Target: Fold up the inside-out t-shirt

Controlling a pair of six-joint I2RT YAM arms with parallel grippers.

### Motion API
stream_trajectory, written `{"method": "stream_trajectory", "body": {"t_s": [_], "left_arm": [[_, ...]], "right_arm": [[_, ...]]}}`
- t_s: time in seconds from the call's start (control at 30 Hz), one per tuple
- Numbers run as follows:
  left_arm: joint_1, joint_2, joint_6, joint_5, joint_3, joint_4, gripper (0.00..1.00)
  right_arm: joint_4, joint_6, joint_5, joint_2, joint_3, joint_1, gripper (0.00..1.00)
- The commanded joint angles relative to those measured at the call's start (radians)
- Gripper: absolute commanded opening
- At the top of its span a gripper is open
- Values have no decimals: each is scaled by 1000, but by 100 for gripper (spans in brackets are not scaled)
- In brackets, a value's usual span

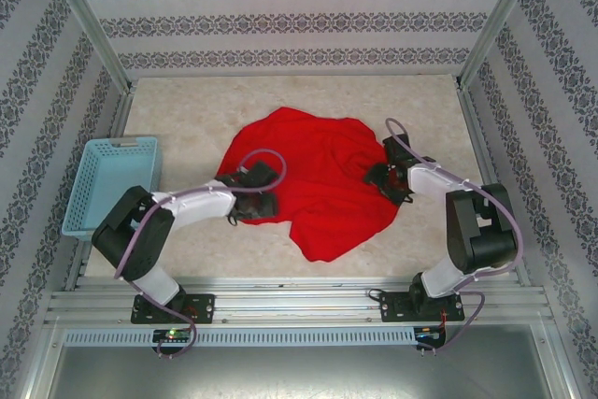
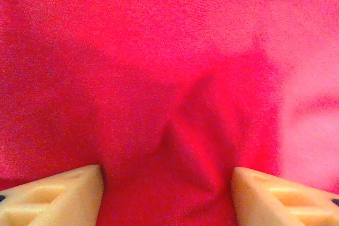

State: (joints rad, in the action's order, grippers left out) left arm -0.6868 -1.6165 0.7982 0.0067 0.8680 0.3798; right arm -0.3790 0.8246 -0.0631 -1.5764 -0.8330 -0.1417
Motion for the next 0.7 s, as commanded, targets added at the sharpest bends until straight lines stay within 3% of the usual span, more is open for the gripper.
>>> {"method": "stream_trajectory", "body": {"t_s": [0.0, 0.13, 0.27, 0.5, 0.67], "left_arm": [[-98, 68, 119, 22, -16, 5, 64], [-93, 169, 67, -70, 46, 78, 66], [56, 174, -52, -103, 173, 150, 69], [324, -109, -189, -140, 475, 200, 72], [402, -334, -237, -119, 671, 199, 74]], "right_arm": [[-66, -48, 38, 76, -15, 49, 75], [-101, -108, 69, 134, -91, 70, 76], [-109, -159, 57, 91, -210, 70, 76], [-154, -179, 37, -123, -419, 82, 75], [-177, -184, 3, -244, -508, 82, 75]]}}
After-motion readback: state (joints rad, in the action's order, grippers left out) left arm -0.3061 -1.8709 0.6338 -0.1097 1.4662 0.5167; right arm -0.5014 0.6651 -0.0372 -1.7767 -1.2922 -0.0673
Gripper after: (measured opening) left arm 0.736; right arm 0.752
